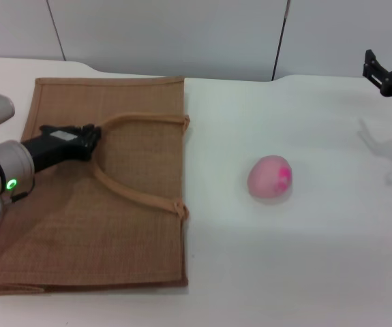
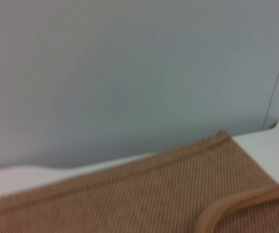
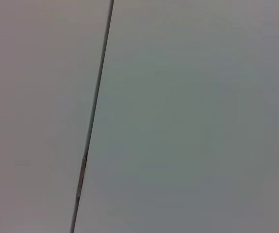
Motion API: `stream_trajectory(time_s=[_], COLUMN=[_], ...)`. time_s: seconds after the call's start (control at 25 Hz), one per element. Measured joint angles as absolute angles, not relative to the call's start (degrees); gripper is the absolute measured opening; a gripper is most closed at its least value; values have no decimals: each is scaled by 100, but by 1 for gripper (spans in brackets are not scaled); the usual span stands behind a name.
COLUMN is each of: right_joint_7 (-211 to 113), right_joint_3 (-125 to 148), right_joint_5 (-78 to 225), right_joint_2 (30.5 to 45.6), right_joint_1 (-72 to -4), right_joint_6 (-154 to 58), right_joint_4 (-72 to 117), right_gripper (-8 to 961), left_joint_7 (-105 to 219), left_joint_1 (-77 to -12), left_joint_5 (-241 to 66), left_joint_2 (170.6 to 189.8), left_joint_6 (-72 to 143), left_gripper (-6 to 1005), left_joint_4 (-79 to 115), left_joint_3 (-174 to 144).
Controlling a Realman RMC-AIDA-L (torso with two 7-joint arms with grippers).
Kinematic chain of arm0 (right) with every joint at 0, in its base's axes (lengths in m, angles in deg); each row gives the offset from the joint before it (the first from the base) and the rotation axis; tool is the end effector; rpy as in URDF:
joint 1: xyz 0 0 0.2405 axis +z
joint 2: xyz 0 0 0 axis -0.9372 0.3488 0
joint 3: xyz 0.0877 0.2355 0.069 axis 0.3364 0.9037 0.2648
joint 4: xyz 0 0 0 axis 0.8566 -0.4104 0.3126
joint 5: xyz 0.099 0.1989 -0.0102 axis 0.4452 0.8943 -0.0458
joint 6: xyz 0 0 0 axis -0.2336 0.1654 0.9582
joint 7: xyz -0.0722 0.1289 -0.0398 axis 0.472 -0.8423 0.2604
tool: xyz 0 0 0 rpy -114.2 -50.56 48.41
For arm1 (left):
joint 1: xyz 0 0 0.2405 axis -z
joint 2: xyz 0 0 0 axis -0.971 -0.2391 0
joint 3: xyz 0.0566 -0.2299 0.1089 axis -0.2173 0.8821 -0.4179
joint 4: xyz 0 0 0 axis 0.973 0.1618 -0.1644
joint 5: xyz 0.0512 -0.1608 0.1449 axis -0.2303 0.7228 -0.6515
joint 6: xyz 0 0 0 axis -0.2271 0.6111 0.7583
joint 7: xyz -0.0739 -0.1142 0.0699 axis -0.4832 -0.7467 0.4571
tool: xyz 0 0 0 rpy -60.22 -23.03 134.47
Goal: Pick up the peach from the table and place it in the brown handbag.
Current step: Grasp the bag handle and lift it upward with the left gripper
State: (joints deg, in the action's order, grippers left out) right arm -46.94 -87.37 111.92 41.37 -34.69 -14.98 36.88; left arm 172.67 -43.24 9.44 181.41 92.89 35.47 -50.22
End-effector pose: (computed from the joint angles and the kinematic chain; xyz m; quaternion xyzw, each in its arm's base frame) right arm 0.2906 0.4410 -0.0154 -0.7540 0.1857 0.2034 0.5964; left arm -0.3460 0.4037 -0.0093 -0.8348 -0.3281 -0.1755 0.4058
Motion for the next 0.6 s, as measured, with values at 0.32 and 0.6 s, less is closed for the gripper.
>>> stream_trajectory(time_s=[0.32, 0.6], right_joint_7=[-4680, -4635], right_joint_3=[-8798, -8990], right_joint_5=[11146, 10788], right_joint_2=[4130, 4118], right_joint_1=[-3464, -3489], right_joint_6=[-1660, -2513], right_joint_4=[3752, 4413], right_gripper=[897, 896], left_joint_7=[16883, 15797], left_joint_1=[-4317, -4526], left_joint_5=[568, -366], left_joint_2=[18129, 18159], left_joint_6=[9989, 10725], left_gripper=[97, 96], left_joint_4=[4411, 5906], left_joint_3=[-5031, -4986])
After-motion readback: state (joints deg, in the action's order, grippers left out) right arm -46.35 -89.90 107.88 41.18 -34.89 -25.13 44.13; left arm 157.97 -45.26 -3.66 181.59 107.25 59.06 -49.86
